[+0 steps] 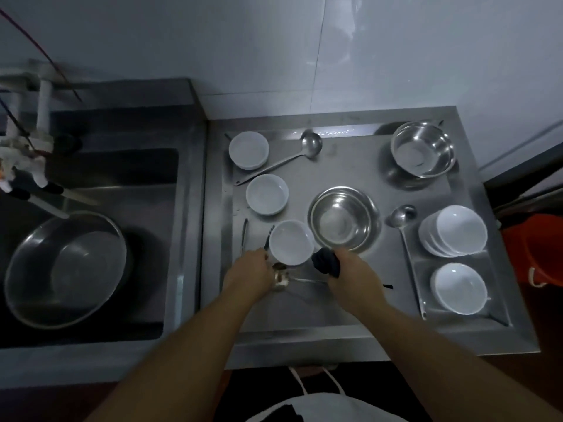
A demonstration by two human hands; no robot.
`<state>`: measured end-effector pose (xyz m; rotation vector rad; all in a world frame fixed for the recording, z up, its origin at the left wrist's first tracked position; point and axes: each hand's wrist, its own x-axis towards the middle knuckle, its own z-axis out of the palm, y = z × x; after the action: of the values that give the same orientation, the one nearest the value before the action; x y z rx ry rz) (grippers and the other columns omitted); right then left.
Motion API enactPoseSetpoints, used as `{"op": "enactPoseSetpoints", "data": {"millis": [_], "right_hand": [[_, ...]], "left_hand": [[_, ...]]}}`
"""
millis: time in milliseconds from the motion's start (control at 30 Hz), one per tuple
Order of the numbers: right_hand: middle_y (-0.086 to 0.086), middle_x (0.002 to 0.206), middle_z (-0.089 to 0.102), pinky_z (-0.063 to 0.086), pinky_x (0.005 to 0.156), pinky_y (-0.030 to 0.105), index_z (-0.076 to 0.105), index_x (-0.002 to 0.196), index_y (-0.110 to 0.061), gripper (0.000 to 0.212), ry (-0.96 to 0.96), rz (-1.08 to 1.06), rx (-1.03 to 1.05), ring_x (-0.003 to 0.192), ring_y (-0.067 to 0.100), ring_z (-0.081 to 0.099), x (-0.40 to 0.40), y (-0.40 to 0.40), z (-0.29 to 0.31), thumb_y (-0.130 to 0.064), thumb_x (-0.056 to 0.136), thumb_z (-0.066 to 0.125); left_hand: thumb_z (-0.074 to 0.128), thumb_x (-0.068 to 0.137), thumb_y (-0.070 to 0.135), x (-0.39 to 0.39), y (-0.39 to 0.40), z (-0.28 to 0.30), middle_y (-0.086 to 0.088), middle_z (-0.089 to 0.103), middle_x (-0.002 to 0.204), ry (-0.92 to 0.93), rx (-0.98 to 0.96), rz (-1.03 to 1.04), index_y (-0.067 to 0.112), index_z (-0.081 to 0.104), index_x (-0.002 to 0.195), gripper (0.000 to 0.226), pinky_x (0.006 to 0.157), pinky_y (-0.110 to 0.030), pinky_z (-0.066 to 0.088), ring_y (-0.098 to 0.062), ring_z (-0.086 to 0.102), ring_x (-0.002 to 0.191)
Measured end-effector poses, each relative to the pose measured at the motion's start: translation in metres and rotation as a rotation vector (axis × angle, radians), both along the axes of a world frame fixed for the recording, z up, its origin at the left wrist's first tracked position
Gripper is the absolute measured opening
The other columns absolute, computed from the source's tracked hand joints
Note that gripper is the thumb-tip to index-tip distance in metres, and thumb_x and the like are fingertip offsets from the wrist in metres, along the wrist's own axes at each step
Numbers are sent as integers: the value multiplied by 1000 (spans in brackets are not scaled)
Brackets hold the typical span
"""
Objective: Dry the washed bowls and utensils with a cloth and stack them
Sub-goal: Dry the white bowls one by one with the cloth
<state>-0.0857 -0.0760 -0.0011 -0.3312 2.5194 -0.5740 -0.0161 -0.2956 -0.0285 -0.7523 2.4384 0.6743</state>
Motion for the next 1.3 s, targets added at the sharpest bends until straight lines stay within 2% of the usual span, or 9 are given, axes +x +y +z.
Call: {"op": "enactPoseSetpoints", "data": {"millis": [200,333,467,567,700,767,867,1067,1300], "right_hand": [[-7,86,61,57,69,46,57,98,-30,27,-28,-15,16,79,20,62,-5,-24,-15,-10,80,59],[-4,88,64,57,68,46,60,104,-26,29,-36,-33,9,78,21,62,-15,-31,-27,-9,81,60],[-6,87,61,56,67,45,58,99,-27,25,-53,-51,-40,77,19,61,-20,-29,-38,-10,81,62],[-8,83,57,53,66,40,50,90,-32,26,-83,-68,-61,76,17,59,-21,-23,-39,-10,83,62],[-11,76,46,44,61,38,35,75,-43,41,-131,-79,-80,70,17,53,-23,-11,-41,-9,79,58],[-10,78,49,48,63,39,41,80,-42,37,-147,-87,-70,72,17,55,-25,-4,-42,-9,80,59],[-6,86,58,55,70,42,58,98,-24,21,-148,-109,-66,78,18,59,-27,5,-42,-10,84,63],[-5,87,60,54,70,38,60,105,-23,22,-139,-103,-63,78,18,60,-29,4,-30,-11,87,64],[-5,81,60,55,67,38,59,103,-25,20,-76,-119,-156,73,15,61,-22,-18,0,-15,87,65]], "left_hand": [[53,93,26,-45,-24,-17,-5,69,105,87,-28,-115,21,63,99,12,68,-36,46,-25,62,85],[55,95,15,-75,-26,-32,-8,67,124,152,-45,-216,18,63,123,29,86,-45,55,-30,65,108],[65,93,12,-101,-16,-48,-10,63,137,94,-122,-498,14,53,140,48,99,-47,53,-32,61,122],[71,91,14,-114,-6,-57,-13,61,136,48,-176,-618,12,49,143,57,97,-45,52,-32,60,121],[64,95,11,-129,1,-59,-14,62,127,-17,-192,-611,12,54,130,37,89,-45,53,-34,63,114],[63,96,10,-135,1,-58,-15,63,123,-43,-171,-577,11,55,126,31,85,-47,54,-36,65,111],[60,97,11,-136,-1,-56,-15,65,118,-49,-154,-524,12,58,122,25,83,-50,57,-36,67,105],[55,99,7,-130,-10,-40,-15,65,114,-62,-136,-454,9,63,118,21,75,-42,52,-35,67,98],[55,95,19,-101,-23,0,-9,67,109,32,73,-38,12,64,117,24,71,-35,49,-28,64,91]]}}
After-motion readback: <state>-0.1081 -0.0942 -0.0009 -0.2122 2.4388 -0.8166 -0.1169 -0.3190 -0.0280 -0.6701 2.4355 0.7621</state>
